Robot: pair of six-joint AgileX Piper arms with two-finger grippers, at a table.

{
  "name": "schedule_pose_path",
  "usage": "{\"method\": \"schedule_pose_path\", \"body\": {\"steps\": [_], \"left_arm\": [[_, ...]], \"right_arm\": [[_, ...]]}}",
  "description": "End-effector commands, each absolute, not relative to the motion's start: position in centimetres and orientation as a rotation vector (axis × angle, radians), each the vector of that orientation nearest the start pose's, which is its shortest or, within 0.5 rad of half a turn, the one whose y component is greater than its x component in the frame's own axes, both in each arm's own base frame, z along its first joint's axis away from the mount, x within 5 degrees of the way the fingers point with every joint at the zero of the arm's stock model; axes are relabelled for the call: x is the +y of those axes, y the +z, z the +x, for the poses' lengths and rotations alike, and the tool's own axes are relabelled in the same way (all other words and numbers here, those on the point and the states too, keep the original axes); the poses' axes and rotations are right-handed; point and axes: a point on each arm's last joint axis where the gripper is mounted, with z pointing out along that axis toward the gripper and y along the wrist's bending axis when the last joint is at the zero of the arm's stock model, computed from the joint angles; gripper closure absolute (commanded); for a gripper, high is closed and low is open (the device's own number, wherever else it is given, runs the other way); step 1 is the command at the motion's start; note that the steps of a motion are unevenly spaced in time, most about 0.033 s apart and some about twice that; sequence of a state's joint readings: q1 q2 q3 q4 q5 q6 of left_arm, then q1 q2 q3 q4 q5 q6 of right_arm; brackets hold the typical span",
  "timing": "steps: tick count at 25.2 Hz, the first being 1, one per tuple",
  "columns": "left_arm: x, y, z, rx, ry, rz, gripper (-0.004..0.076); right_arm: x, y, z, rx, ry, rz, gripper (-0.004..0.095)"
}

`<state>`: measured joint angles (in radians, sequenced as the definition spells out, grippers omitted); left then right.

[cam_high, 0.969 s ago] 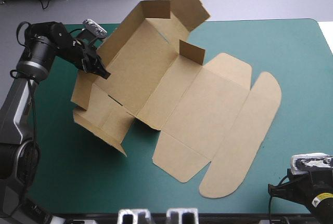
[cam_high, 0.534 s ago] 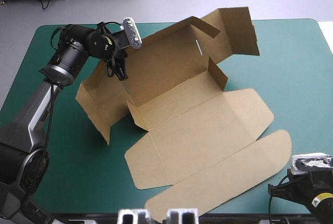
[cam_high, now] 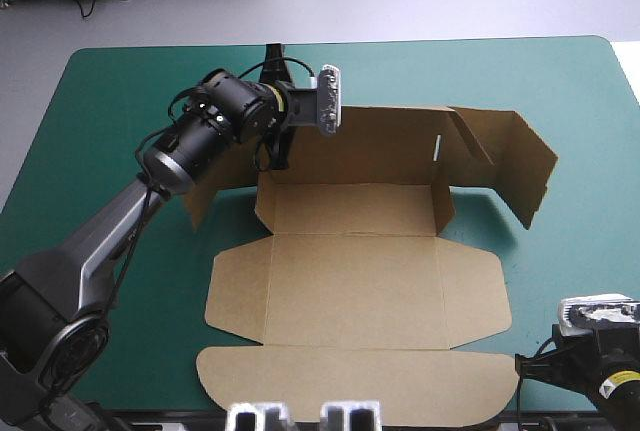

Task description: Fold the box

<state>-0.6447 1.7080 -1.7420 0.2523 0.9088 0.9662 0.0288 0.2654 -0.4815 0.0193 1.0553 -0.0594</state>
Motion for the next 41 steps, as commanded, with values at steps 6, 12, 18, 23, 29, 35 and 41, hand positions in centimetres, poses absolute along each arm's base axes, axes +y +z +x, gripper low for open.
{"method": "schedule_pose_path", "body": {"steps": [6,12,18,23,29,35,41], "left_arm": [[-24.9,40.6,29.0,1.421,0.686,1.458,0.0734],[-24.8,36.6,25.1,1.329,0.742,1.376,0.0734],[-23.7,34.9,24.2,1.353,0.752,1.377,0.0734],[-23.7,33.6,24.0,1.324,0.754,1.405,0.0734],[-23.5,33.2,24.1,1.307,0.780,1.388,0.0734],[-23.5,33.3,24.1,1.298,0.787,1.389,0.0734],[-23.5,33.3,24.1,1.308,0.775,1.376,0.0734]], "right_arm": [[0.2,33.7,4.6,2.136,-0.013,-0.114,0.0923],[0.4,41.4,8.5,2.078,0.008,-0.095,0.0923],[0.9,45.4,13.5,2.079,0.058,-0.102,0.0928],[1.3,46.7,18.4,2.124,0.074,-0.140,0.0928],[2.2,46.8,25.7,2.219,0.151,-0.193,0.0928],[3.1,46.7,31.8,2.283,0.251,-0.241,0.0928],[3.4,45.1,36.2,2.363,0.329,-0.248,0.0928]]}}
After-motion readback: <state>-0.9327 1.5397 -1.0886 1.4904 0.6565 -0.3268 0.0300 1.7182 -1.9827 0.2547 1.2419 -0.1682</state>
